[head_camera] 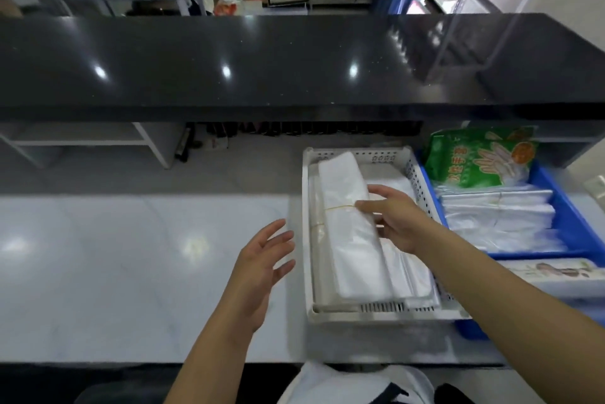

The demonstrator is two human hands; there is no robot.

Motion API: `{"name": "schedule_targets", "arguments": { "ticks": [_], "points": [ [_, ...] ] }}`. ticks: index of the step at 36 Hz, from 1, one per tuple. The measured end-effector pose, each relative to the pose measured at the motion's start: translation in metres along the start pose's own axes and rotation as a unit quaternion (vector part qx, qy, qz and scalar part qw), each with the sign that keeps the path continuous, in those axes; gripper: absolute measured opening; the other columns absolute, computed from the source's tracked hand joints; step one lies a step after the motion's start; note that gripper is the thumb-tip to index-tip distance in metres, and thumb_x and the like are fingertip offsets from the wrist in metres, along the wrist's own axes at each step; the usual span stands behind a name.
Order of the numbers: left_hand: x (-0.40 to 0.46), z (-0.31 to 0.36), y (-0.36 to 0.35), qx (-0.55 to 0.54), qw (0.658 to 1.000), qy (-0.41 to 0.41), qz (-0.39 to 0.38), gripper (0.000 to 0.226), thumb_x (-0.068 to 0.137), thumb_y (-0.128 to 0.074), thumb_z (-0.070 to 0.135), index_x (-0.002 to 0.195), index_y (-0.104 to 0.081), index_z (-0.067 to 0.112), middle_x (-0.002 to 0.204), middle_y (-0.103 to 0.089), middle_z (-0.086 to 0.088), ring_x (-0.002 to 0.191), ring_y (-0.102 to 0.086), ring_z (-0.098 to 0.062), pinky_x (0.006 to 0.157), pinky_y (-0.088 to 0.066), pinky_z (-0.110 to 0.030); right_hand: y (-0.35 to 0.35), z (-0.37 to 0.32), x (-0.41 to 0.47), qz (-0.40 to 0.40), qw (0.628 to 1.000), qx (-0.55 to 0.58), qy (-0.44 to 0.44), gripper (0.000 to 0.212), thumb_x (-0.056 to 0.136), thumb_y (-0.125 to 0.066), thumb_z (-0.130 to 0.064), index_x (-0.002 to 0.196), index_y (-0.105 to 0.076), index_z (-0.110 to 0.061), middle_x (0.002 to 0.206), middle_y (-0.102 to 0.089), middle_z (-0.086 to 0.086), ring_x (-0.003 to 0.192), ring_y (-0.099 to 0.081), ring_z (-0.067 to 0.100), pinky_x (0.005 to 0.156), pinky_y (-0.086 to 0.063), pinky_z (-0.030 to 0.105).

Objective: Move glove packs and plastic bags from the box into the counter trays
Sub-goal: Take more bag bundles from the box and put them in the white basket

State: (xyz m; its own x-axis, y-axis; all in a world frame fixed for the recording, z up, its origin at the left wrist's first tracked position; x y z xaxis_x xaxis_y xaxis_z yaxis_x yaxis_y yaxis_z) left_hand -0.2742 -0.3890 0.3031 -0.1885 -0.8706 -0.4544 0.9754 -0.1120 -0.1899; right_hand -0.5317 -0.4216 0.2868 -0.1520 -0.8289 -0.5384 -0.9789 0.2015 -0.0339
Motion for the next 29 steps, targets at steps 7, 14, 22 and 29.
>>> {"name": "schedule_targets", "arguments": {
  "ticks": [7,14,22,29],
  "points": [
    [-0.013,-0.018,0.012,0.012,1.000,0.023,-0.001,0.033,0.092,-0.066,0.017,0.121,-0.066,0.034,0.121,-0.068,0.006,0.112,-0.065,-0.013,0.099,-0.053,-0.038,-0.021,0.011,0.020,0.081,0.951,-0.299,0.026,0.018,0.081,-0.070,-0.016,0.095,-0.061,-0.010,0.088,-0.062,0.010,0.069,-0.058,0.022,0.059,-0.043,0.030],
    [-0.020,-0.027,0.015,0.020,0.999,0.029,-0.004,0.034,0.092,-0.064,0.016,0.122,-0.065,0.031,0.122,-0.068,0.002,0.113,-0.065,-0.013,0.098,-0.053,-0.038,-0.025,0.012,0.020,0.040,0.949,-0.311,0.031,0.022,0.082,-0.069,-0.012,0.076,-0.048,-0.011,0.074,-0.050,0.012,0.064,-0.052,0.026,0.059,-0.061,0.044],
    [-0.024,-0.017,0.010,0.053,0.999,0.011,-0.009,0.037,0.092,-0.064,0.023,0.126,-0.062,0.035,0.128,-0.064,0.005,0.114,-0.063,-0.009,0.100,-0.051,-0.035,-0.020,0.007,0.018,0.050,0.948,-0.304,0.075,0.047,0.086,-0.067,-0.025,0.130,-0.051,-0.020,0.119,-0.060,0.005,0.092,-0.063,0.022,0.079,-0.056,0.041],
    [-0.032,-0.007,0.023,0.216,0.976,-0.038,0.008,0.056,0.081,-0.066,0.061,0.128,-0.037,0.071,0.145,-0.037,0.032,0.132,-0.037,0.002,0.105,-0.036,-0.034,-0.030,-0.013,-0.036,0.038,0.925,-0.333,0.180,0.059,0.091,-0.062,-0.041,0.145,-0.040,-0.032,0.152,-0.039,-0.006,0.126,-0.047,0.013,0.095,-0.044,0.030]
  ]
}}
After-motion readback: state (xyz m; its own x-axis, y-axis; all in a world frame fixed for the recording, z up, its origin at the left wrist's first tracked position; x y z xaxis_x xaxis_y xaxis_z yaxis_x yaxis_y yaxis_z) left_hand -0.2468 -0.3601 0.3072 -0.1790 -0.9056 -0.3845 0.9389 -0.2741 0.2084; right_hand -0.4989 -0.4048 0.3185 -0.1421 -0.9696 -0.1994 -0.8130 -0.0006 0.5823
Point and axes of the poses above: each hand's wrist, its own x-axis towards the middle knuckle, its own y-axis out of the back of the hand, z = x × y, the point moved 9 cm from there along x, towards the middle knuckle
